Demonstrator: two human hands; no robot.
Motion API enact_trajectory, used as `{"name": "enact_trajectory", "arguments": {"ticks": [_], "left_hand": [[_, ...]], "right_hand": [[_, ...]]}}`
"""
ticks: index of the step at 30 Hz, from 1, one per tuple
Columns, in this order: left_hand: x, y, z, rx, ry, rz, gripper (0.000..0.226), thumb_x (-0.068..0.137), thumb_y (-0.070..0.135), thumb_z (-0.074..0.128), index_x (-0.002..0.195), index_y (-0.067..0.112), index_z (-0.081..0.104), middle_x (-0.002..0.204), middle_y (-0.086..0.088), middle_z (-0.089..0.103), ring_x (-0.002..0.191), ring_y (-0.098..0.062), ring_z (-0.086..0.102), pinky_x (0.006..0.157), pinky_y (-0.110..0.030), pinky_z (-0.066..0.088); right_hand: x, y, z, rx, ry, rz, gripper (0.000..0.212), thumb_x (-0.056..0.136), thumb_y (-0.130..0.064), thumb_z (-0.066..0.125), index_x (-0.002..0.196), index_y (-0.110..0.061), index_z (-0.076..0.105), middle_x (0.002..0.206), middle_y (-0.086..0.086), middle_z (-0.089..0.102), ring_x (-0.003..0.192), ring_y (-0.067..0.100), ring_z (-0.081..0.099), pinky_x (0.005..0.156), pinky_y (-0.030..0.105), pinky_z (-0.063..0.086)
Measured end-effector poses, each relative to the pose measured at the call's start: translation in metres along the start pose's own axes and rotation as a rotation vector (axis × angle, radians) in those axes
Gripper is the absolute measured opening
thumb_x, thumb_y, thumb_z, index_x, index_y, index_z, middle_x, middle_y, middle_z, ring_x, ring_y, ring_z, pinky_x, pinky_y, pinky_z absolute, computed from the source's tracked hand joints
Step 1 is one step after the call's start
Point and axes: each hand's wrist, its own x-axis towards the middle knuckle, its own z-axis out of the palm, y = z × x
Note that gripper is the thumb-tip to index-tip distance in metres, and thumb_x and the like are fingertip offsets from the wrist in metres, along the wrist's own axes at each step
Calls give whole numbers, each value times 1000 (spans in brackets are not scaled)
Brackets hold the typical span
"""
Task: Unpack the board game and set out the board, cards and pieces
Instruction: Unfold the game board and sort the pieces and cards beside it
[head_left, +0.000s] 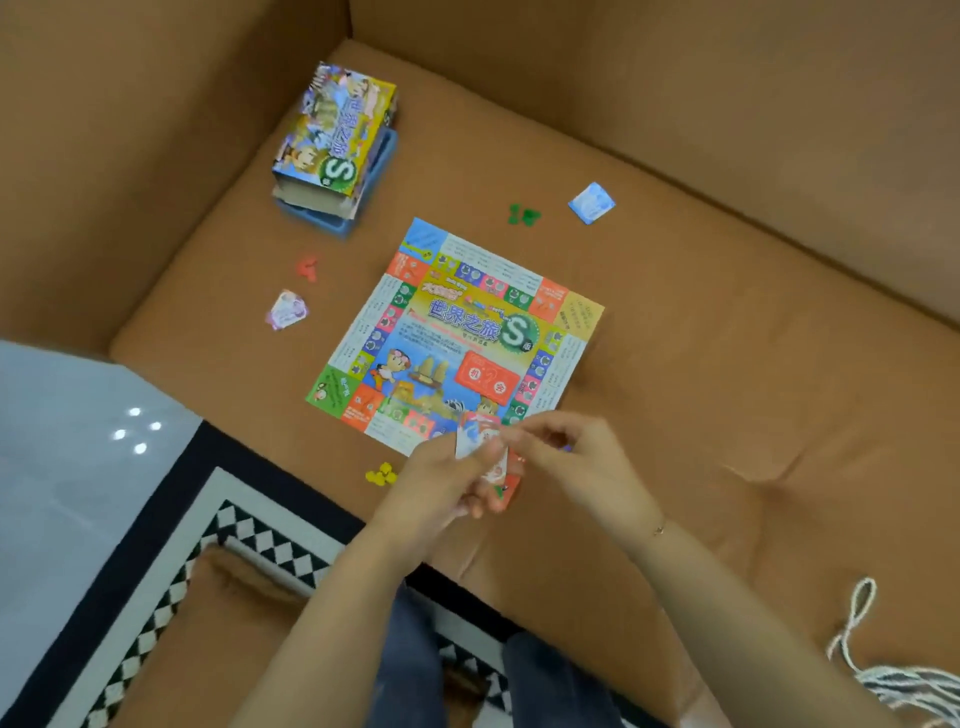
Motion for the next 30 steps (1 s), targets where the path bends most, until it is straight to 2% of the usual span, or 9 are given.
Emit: {"name": "enact_trajectory", "arguments": {"ticks": [2,4,6,10,13,16,23,26,30], "left_hand": [[0,-4,-1,18,45,13,23,91,26,60,103,7,66,70,-11,68,45,-13,52,46,-17,39],[-1,-7,-5,27,82,25,20,89,25,63,96,7,65,57,-9,64,39,-10,51,43,-15,39],[-5,-12,-12,28,92,35,20,88,24,65,95,5,64,60,-8,67,38,-7,52,43,-15,39],[-13,-21,-32,27,45,41,21,90,21,63,100,3,61,78,-10,72,47,-9,59,45,-16,43],[-19,-25,-46,-74,-1,29,25,95,21,53,110,3,60,94,-11,71,56,-11,63,51,-17,47],[-26,-26,-59,-272,23,0,24,99,19,45,112,3,59,84,-8,70,59,-15,64,52,-19,49],[-31,-31,-78,-246,192,81,11,93,14,57,97,7,64,63,-5,66,52,-9,60,49,-17,45],[-29,-35,-86,-277,241,88,9,90,15,62,94,7,65,62,-8,66,51,-9,60,48,-17,45],[-26,-37,-100,-345,297,87,18,88,15,64,101,3,65,69,-8,70,55,-9,64,49,-15,47]], "right_hand": [[5,-1,-1,10,-59,8,11,87,-11,67,83,-2,72,66,10,66,56,4,55,57,10,42],[12,0,0,4,-87,20,11,86,-12,67,83,-3,73,66,8,66,58,8,52,57,13,41],[17,2,7,-19,-133,33,11,85,-14,70,82,-4,74,66,3,65,60,9,48,55,14,39],[21,3,28,-35,-191,69,13,80,-12,74,85,0,73,74,13,65,63,12,52,56,15,43],[26,1,43,-76,-189,100,6,81,-13,73,79,-8,73,69,8,64,61,14,53,57,21,44],[27,-4,57,-79,-177,98,6,82,-14,72,78,-10,73,64,-2,63,56,5,52,57,18,45],[31,-10,78,-84,-177,93,9,80,-15,73,81,-5,73,63,1,58,58,10,49,54,15,42],[39,-7,85,-124,-194,80,10,79,-15,74,82,-4,73,66,5,59,63,13,50,62,23,44],[50,-7,101,-155,-203,32,10,80,-16,74,81,-6,74,65,3,60,61,12,50,65,26,45]]}}
